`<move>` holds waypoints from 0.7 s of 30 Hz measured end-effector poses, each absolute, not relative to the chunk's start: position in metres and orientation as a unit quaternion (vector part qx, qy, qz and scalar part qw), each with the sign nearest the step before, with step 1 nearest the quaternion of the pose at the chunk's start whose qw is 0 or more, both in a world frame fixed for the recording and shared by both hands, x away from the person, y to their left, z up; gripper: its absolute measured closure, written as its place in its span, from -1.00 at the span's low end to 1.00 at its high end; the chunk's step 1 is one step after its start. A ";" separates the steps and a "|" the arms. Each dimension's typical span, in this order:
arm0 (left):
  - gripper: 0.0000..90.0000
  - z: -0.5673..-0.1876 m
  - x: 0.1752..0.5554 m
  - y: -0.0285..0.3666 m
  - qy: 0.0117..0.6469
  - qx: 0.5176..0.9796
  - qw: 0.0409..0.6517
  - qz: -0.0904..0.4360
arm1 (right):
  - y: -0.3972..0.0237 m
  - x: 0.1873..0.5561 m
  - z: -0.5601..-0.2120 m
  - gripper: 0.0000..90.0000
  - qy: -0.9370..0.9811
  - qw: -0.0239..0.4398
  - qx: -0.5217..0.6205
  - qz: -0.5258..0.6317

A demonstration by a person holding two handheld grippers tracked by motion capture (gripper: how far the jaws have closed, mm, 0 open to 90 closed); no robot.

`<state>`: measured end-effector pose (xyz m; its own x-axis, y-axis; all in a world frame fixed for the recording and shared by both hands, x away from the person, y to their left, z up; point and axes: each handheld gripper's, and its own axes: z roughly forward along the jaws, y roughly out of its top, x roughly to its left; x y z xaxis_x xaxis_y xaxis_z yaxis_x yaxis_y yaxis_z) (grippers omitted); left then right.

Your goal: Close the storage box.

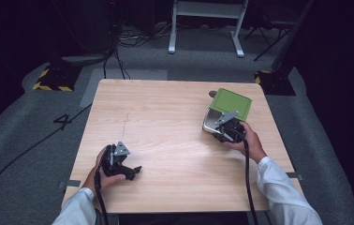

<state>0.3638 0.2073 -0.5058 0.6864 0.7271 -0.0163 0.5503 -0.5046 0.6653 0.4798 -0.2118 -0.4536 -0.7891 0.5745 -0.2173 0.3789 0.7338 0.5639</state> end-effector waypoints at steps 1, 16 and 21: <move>-0.99 -0.506 0.364 0.207 0.373 0.857 0.330 0.134 | -0.213 0.481 -0.454 0.51 0.910 0.195 0.264 0.254; -0.99 -0.506 0.364 0.207 0.373 0.857 0.330 0.134 | -0.218 0.488 -0.454 0.45 0.899 0.210 0.289 0.252; -0.99 -0.506 0.364 0.207 0.372 0.857 0.330 0.134 | -0.218 0.486 -0.451 0.42 0.899 0.202 0.285 0.265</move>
